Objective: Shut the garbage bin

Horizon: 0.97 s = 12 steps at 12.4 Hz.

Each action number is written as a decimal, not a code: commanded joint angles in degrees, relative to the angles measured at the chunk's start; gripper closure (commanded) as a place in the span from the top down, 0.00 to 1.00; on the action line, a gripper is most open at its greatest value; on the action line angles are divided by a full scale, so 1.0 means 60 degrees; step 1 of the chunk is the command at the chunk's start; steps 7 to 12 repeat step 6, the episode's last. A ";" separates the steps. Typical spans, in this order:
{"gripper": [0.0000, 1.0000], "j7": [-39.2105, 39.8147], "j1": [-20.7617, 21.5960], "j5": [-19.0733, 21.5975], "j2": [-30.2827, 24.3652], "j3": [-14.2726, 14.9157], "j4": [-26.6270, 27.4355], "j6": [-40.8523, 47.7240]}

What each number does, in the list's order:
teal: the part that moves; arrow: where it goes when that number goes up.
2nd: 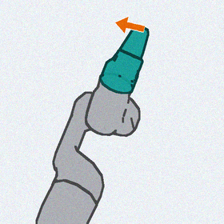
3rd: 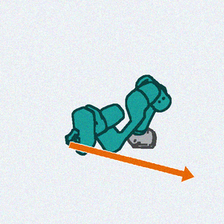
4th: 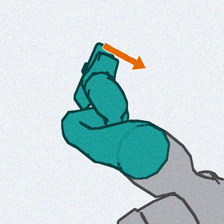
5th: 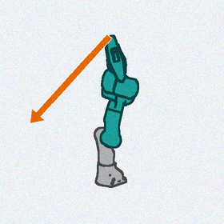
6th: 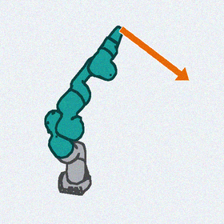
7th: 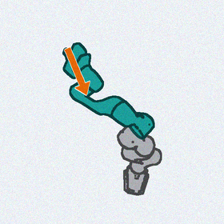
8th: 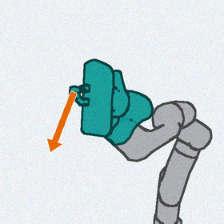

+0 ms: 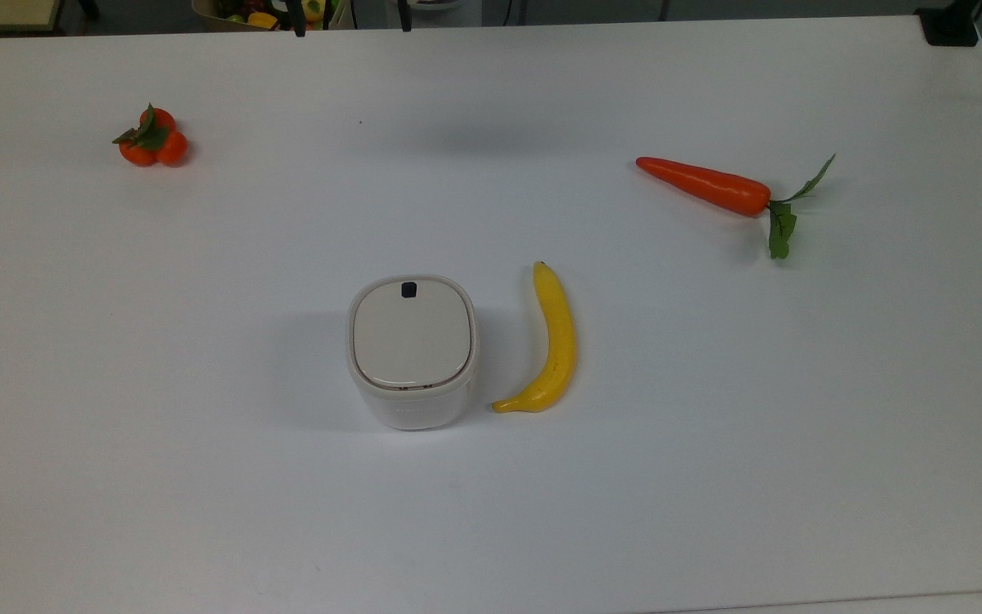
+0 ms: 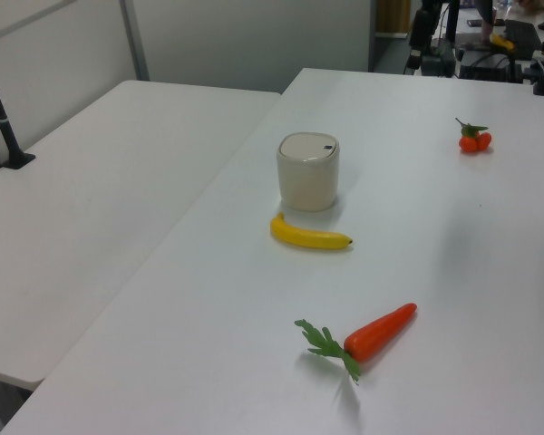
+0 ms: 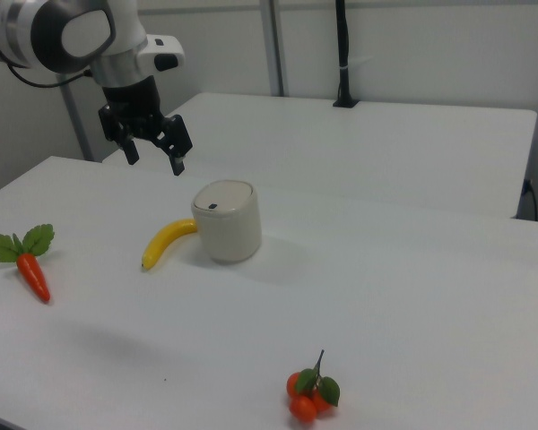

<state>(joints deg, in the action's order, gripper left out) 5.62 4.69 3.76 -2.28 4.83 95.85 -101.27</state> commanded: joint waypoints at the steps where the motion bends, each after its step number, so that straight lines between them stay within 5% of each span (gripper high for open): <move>1: 1.00 0.0249 0.0141 -0.0128 -0.0074 0.0060 0.0094 -0.0202; 12: 1.00 0.0176 0.0156 -0.0128 -0.0089 0.0060 0.0094 -0.0188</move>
